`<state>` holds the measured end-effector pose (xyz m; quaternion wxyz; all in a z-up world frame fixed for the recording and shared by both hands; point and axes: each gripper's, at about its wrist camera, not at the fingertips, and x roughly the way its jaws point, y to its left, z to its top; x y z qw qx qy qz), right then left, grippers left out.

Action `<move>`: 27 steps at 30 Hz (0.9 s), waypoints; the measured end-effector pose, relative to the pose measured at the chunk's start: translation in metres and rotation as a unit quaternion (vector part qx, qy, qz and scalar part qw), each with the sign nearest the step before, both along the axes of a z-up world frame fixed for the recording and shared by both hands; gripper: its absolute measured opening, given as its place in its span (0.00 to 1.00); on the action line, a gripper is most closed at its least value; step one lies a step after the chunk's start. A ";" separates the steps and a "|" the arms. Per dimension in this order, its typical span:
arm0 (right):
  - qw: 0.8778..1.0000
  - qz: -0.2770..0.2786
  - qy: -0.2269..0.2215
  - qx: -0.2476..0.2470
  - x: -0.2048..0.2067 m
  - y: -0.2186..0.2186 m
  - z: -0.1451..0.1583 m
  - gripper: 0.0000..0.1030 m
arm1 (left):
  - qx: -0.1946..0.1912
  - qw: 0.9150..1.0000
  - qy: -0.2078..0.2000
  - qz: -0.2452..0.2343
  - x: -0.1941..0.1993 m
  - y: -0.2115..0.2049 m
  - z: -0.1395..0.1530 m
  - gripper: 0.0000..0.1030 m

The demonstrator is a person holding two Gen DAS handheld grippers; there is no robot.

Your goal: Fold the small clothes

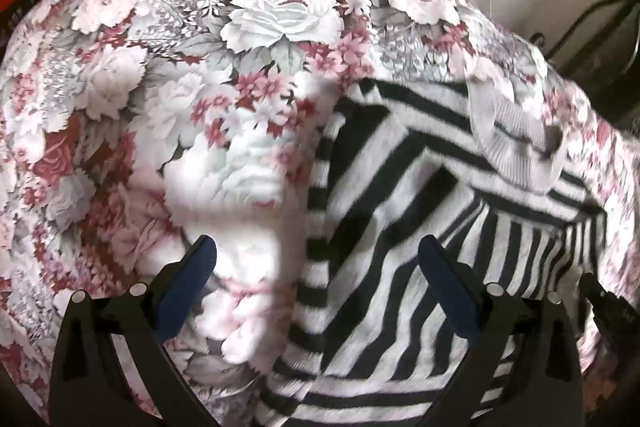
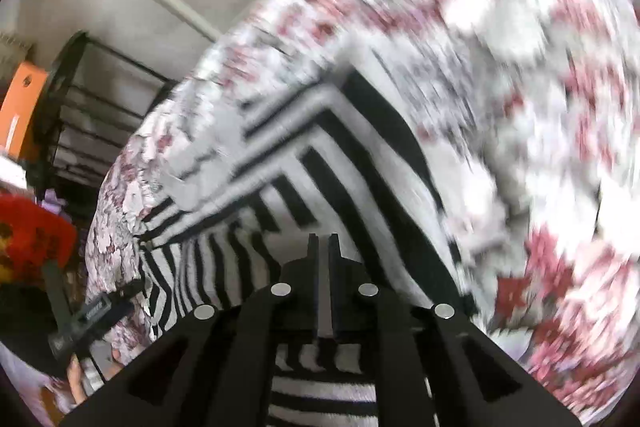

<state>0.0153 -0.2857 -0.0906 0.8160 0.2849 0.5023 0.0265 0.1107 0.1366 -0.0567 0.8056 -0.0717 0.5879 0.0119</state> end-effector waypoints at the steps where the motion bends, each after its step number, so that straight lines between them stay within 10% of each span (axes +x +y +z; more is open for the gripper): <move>1: 1.000 0.007 -0.005 -0.009 0.002 0.000 0.004 0.17 | 0.002 1.000 0.007 0.003 0.005 0.000 -0.003 0.95; 4: 0.998 0.004 -0.001 -0.067 0.005 0.000 0.008 0.43 | 0.024 0.999 0.028 -0.002 0.011 -0.004 -0.015 0.95; 13: 0.991 0.073 0.018 -0.115 0.009 0.030 -0.016 0.46 | 0.059 0.997 0.044 -0.026 0.007 -0.030 -0.031 0.95; 16: 0.984 0.084 -0.006 -0.156 0.006 0.045 -0.014 0.16 | 0.063 0.997 0.046 -0.028 0.007 -0.044 -0.034 0.95; 23: 0.988 0.054 -0.038 -0.140 -0.002 0.031 0.017 0.08 | 0.049 0.998 -0.030 -0.034 -0.012 -0.066 0.002 0.95; 27: 0.993 0.022 0.039 -0.110 0.003 0.006 -0.020 0.04 | 0.108 0.993 0.023 -0.050 -0.013 -0.081 -0.026 0.96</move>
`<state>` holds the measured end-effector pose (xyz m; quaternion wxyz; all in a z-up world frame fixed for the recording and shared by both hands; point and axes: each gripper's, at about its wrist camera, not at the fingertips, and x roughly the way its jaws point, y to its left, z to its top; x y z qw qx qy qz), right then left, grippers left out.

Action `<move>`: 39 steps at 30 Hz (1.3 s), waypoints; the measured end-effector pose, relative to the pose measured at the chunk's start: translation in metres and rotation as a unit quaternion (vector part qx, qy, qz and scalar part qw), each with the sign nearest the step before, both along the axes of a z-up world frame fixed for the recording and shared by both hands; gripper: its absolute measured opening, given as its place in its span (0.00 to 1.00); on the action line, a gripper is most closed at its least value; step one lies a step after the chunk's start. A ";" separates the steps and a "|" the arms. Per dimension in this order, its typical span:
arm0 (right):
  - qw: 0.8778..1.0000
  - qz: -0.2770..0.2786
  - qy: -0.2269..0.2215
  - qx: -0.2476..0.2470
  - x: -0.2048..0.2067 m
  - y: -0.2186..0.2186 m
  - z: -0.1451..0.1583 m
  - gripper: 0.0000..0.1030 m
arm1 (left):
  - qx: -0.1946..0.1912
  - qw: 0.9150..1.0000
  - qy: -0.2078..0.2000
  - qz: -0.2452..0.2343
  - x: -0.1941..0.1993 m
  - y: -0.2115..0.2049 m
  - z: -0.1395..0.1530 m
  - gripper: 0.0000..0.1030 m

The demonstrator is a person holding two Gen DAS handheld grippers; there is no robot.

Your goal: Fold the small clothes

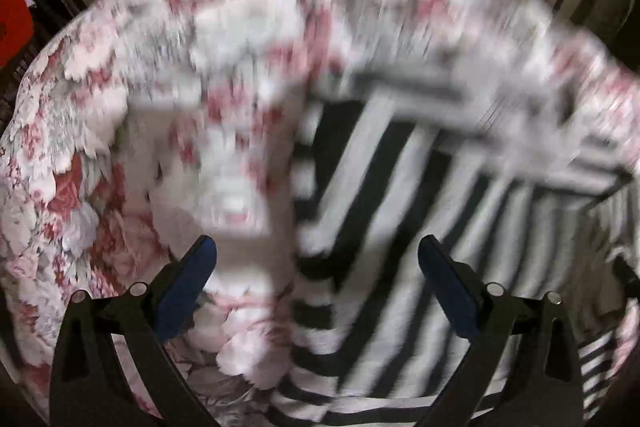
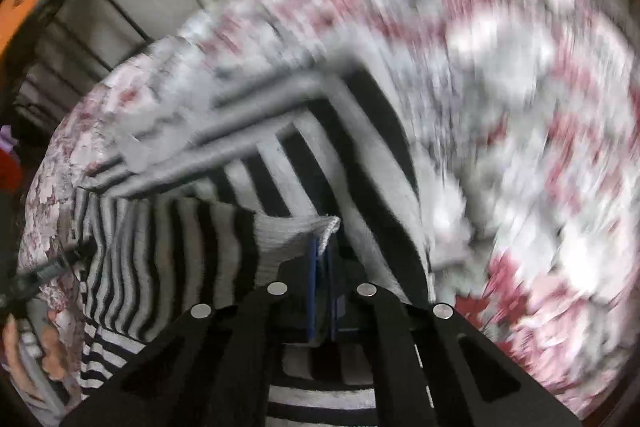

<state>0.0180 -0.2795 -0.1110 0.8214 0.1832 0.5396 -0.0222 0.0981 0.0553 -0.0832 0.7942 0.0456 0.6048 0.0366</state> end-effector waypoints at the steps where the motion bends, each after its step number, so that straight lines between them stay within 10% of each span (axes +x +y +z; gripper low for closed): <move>1: 1.000 -0.002 0.001 0.003 -0.002 -0.002 -0.001 0.04 | -0.012 1.000 0.026 0.007 -0.001 0.002 -0.015 0.96; 5: 1.000 0.009 -0.016 -0.023 -0.003 0.008 0.012 0.05 | -0.038 0.998 0.032 0.029 -0.001 0.007 -0.012 0.96; 10: 0.998 0.002 -0.041 -0.038 -0.009 0.006 0.029 0.05 | -0.038 0.998 -0.054 0.014 -0.007 -0.001 0.030 0.95; 15: 0.999 -0.004 -0.004 -0.043 -0.004 0.001 0.010 0.06 | -0.004 1.000 0.023 0.014 -0.009 -0.011 -0.012 0.96; 19: 0.992 0.002 -0.083 -0.100 -0.009 0.015 0.049 0.17 | -0.036 0.999 -0.026 0.013 -0.010 -0.014 0.021 0.95; 23: 0.995 0.040 -0.095 0.003 -0.005 0.025 0.044 0.30 | -0.058 0.997 -0.036 -0.028 -0.018 -0.038 0.028 0.95; 26: 0.994 0.058 -0.039 0.085 0.003 0.028 0.014 0.36 | -0.050 0.996 0.039 -0.056 -0.009 -0.055 -0.008 0.96; 30: 0.989 -0.003 0.007 0.148 0.002 -0.002 -0.006 0.08 | -0.067 0.995 0.060 -0.032 -0.007 -0.049 -0.011 0.96; 34: 0.990 -0.051 0.014 0.129 -0.006 -0.021 0.002 0.07 | 0.021 0.999 0.030 -0.003 -0.003 -0.035 0.000 0.96; 39: 0.994 0.007 -0.041 0.105 -0.022 0.003 0.040 0.34 | -0.035 0.998 0.005 -0.048 -0.016 -0.060 0.031 0.95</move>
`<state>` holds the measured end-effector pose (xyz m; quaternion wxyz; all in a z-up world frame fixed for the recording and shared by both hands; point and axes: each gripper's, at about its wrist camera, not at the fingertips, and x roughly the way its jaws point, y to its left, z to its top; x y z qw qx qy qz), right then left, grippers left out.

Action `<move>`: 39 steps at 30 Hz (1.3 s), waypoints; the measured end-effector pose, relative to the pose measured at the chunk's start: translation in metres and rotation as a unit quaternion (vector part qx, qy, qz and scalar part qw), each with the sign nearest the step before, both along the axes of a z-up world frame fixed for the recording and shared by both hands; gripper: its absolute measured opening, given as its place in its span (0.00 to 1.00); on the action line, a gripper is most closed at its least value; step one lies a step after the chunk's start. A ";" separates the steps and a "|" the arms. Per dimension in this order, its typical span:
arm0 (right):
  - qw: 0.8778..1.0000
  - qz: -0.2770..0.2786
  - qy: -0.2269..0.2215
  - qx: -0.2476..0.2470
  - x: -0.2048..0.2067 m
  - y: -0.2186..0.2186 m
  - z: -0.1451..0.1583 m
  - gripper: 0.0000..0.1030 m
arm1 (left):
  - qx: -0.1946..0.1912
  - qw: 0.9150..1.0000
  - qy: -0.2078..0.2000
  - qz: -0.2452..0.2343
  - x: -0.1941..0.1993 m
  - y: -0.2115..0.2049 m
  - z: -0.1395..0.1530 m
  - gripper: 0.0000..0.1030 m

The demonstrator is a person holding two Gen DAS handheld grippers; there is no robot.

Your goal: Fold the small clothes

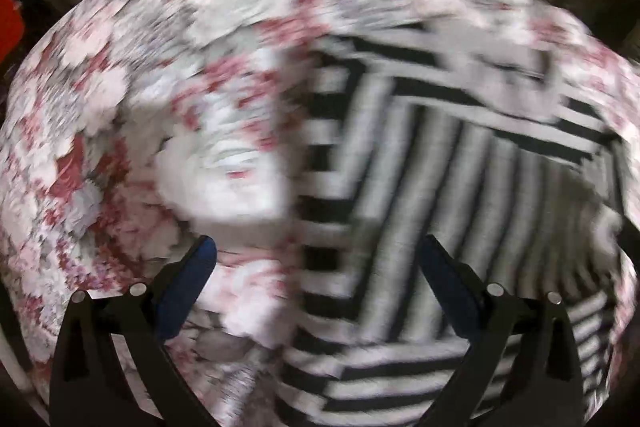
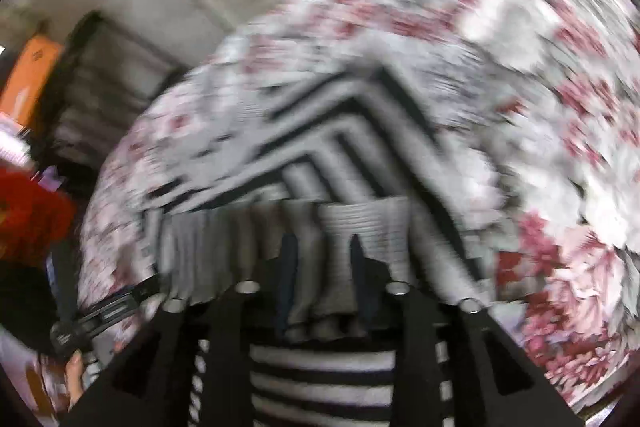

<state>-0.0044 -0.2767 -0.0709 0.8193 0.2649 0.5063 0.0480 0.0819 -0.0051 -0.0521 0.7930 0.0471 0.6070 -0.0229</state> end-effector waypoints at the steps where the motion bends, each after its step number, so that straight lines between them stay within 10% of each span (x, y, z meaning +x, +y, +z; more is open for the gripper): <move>1: 1.000 0.010 -0.004 0.004 0.000 0.007 0.001 0.37 | -0.007 1.000 0.000 -0.018 -0.007 -0.011 -0.001 0.95; 5: 0.997 0.038 0.073 0.000 0.003 0.021 -0.037 0.36 | 0.055 0.994 0.049 -0.075 -0.018 -0.054 -0.041 0.96; 8: 0.996 0.010 0.093 0.007 -0.002 0.002 -0.045 0.00 | 0.028 0.995 0.068 -0.063 -0.011 -0.053 -0.042 0.96; 11: 0.996 -0.024 0.089 0.007 -0.019 -0.017 -0.027 0.07 | 0.026 0.998 0.049 -0.026 -0.010 -0.038 -0.022 0.95; 14: 0.998 0.008 0.069 -0.009 -0.034 -0.008 -0.011 0.40 | 0.008 0.998 0.045 -0.046 -0.017 -0.046 -0.005 0.95; 22: 0.982 0.107 0.155 -0.011 -0.076 0.017 -0.051 0.33 | 0.047 0.984 0.125 -0.116 -0.068 -0.047 -0.052 0.96; 31: 0.984 0.030 0.177 0.007 -0.120 -0.040 -0.042 0.03 | 0.039 0.983 0.147 -0.098 -0.091 -0.020 -0.036 0.96; 35: 0.986 0.017 0.163 -0.030 -0.134 -0.036 -0.025 0.03 | 0.050 0.984 0.146 -0.087 -0.117 -0.017 -0.024 0.96; 39: 0.991 0.023 0.090 -0.093 -0.148 -0.006 0.011 0.34 | 0.056 0.990 0.115 -0.063 -0.156 -0.002 0.000 0.95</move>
